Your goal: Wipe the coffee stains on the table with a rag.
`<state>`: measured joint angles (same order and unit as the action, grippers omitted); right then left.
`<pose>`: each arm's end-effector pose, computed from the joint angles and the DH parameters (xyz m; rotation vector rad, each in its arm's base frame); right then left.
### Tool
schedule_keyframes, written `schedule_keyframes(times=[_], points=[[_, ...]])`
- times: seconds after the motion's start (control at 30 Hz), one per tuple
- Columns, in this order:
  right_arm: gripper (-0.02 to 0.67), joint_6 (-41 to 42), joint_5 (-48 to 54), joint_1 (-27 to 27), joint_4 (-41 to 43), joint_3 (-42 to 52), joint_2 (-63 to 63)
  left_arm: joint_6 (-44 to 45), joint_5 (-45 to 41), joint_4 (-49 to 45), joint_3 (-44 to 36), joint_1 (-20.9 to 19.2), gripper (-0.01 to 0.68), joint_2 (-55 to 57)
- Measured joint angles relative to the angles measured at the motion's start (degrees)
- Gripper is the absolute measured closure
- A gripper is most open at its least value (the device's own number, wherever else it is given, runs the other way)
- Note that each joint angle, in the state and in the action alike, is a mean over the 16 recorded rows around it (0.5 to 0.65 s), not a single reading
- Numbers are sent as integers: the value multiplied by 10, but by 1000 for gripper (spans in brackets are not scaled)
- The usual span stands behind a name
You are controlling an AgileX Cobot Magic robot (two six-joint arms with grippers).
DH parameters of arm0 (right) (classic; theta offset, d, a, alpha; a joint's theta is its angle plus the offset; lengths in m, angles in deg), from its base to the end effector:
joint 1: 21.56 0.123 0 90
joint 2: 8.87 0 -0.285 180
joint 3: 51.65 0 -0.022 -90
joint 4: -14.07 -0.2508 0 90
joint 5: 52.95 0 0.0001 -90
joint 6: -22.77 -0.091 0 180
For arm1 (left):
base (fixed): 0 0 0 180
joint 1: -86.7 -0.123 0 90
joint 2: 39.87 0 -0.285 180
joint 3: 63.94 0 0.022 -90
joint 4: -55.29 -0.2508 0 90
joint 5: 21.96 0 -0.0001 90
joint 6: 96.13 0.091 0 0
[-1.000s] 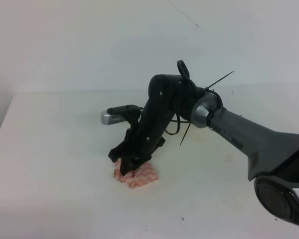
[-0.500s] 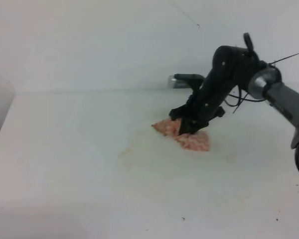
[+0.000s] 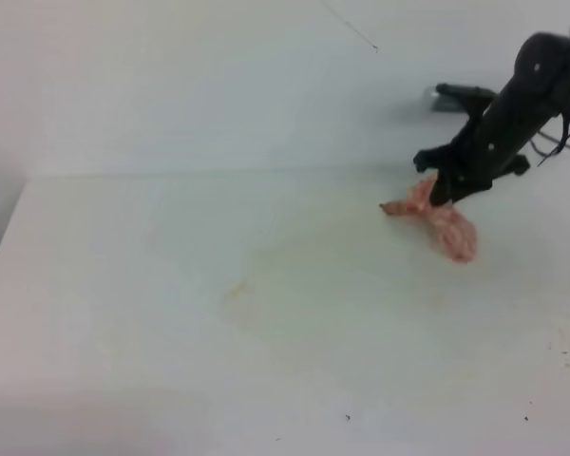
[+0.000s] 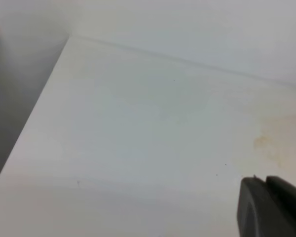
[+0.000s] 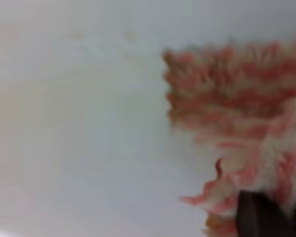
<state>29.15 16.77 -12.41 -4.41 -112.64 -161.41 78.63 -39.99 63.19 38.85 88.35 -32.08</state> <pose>0.5223 0.1116 0.1878 -0.2904 2.7736 0.4622 0.0540 -0.0054 0.1851 -0.1438 1.7947 -0.2180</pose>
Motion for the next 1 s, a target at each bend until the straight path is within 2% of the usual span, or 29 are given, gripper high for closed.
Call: schedule_keyframes(times=[0.2, 0.37, 0.73, 1.0], points=[[638, 17, 2, -8, 10, 26, 94, 0, 0, 0, 0, 0, 675, 0], [635, 50, -11, -11, 14, 84, 197, 0, 0, 0, 0, 0, 674, 0], [634, 136, -87, -14, 22, 311, 434, 0, 0, 0, 0, 0, 675, 0], [634, 178, -131, -14, 25, 478, 561, 0, 0, 0, 0, 0, 675, 0]])
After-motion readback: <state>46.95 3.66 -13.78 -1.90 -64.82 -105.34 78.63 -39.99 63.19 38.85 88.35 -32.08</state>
